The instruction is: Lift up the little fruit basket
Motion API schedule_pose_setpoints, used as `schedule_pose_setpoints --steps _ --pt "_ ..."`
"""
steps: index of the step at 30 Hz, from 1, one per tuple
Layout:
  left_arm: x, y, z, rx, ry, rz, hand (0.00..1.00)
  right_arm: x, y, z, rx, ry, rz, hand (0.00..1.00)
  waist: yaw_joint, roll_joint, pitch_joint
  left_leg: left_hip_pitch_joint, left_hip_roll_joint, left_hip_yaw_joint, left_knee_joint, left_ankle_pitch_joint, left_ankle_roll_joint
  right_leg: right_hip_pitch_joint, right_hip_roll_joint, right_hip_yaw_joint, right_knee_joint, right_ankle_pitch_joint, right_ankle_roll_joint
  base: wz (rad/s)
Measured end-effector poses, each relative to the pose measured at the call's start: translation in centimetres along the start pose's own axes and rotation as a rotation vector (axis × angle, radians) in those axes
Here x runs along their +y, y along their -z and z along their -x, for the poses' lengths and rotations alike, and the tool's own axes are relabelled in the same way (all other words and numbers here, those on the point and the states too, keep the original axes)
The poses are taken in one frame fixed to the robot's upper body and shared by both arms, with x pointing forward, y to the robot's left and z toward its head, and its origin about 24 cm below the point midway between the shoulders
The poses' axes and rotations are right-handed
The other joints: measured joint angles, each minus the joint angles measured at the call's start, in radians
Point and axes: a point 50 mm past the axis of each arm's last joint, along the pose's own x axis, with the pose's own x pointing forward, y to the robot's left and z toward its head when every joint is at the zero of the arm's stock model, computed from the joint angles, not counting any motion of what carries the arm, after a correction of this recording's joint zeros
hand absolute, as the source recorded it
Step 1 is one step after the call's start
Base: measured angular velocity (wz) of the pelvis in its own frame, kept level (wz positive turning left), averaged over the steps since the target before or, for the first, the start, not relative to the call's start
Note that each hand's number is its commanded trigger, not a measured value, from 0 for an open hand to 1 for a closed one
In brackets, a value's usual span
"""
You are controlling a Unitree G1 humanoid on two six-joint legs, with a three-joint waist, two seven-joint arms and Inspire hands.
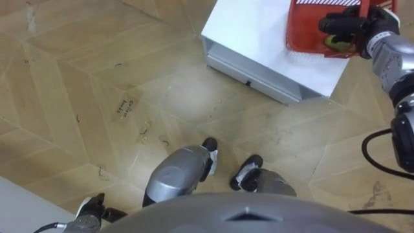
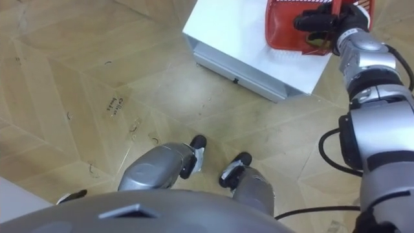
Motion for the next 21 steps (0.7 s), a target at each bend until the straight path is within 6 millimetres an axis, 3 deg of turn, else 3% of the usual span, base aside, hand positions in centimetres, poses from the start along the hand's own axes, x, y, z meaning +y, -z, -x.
schedule_pose_setpoints --steps 9,16,21 --pt "-0.06 0.09 0.0 0.003 0.015 -0.001 0.0 0.13 0.06 0.01 0.004 -0.034 0.004 0.0 0.0 -0.005 0.0012 0.018 0.001 0.005 -0.002 0.003 -0.002 0.01 -0.003 0.004 0.013 -0.004 -0.002 0.0" --pt "0.03 0.48 -0.02 0.017 0.017 -0.001 0.0 0.24 0.04 0.01 0.004 -0.057 0.013 0.0 0.015 -0.039 0.0008 0.035 0.003 0.023 0.001 0.004 -0.002 0.023 0.005 0.022 0.011 -0.004 -0.003 -0.06" --pt "0.13 0.48 -0.02 0.016 0.018 -0.001 0.0 0.39 -0.48 0.03 -0.016 -0.07 0.041 0.0 0.014 -0.044 0.0005 0.061 0.003 0.014 -0.011 0.004 -0.002 0.059 0.012 0.017 -0.009 -0.003 -0.006 0.05"
